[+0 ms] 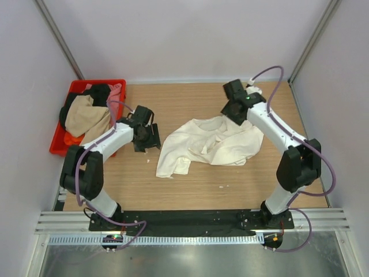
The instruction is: Fold and stack the t-shirts
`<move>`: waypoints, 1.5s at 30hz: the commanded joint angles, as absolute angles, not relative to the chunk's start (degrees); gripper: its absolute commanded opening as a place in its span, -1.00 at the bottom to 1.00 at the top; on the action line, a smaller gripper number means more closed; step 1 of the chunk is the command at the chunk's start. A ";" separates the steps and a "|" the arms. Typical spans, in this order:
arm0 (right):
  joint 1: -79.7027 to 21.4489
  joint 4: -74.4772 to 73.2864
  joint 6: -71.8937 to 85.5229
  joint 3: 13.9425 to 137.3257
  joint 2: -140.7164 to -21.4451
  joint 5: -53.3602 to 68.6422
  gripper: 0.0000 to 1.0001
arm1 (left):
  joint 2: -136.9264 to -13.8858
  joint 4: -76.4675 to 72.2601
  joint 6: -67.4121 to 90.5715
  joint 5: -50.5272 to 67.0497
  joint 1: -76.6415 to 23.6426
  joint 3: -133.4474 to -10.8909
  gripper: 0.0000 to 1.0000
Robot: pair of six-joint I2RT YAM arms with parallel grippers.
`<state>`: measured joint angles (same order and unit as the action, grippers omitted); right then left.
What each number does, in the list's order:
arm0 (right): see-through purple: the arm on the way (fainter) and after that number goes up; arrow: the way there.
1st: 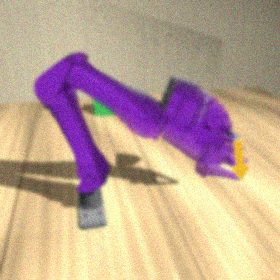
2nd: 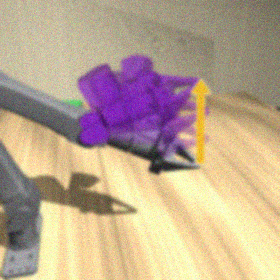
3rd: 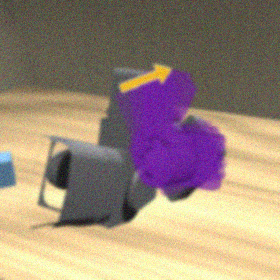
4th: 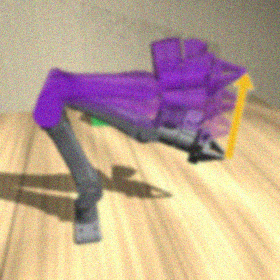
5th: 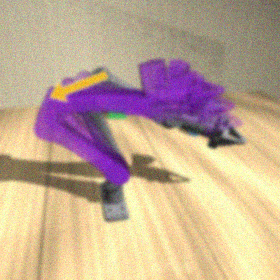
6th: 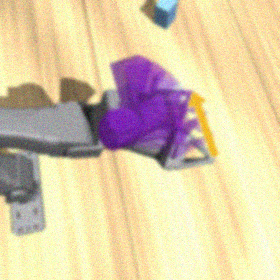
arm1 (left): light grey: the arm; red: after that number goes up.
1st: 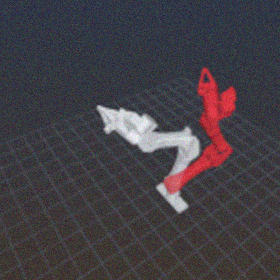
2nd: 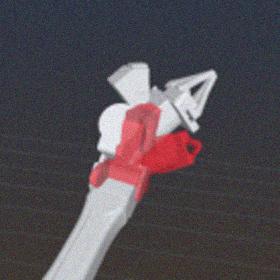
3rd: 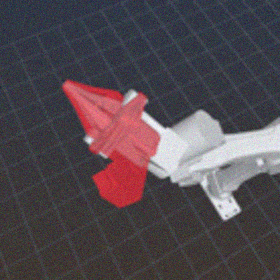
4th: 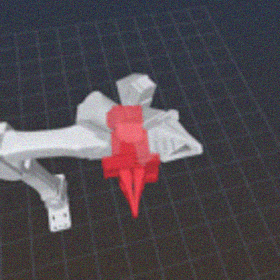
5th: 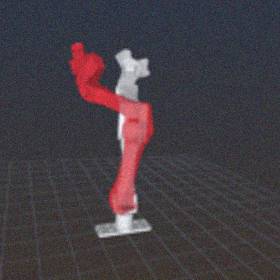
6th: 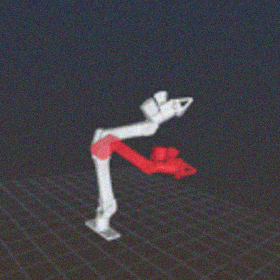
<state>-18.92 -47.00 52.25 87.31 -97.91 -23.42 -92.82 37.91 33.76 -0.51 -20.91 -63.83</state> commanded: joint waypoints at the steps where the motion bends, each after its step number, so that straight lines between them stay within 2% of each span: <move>1: -28.09 -54.75 70.54 82.27 -94.49 -21.27 0.08 | -89.13 32.79 36.03 4.39 -21.18 -60.31 0.38; 6: -33.92 -60.90 88.03 84.01 -96.23 -19.17 0.07 | -84.04 28.22 39.80 7.20 -21.18 -53.45 0.38; 13: -38.93 -66.44 96.76 90.87 -104.40 -14.69 0.09 | -80.07 25.05 41.75 7.29 -21.18 -48.52 0.38; 21: -41.66 -65.21 101.16 94.91 -110.82 -12.13 0.12 | -77.96 24.26 42.19 7.47 -21.18 -47.11 0.39; 36: -46.49 -72.60 107.49 100.90 -113.20 -15.91 0.14 | -76.29 23.29 42.63 7.12 -21.27 -45.70 0.39; 45: -48.34 -70.75 111.35 95.89 -113.12 -16.69 0.15 | -74.71 23.47 42.89 6.94 -21.36 -45.09 0.39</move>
<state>-48.31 -69.97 107.85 97.21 -113.27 -13.45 -76.51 25.32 42.13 7.07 -20.99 -45.45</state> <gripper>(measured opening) 0.574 0.694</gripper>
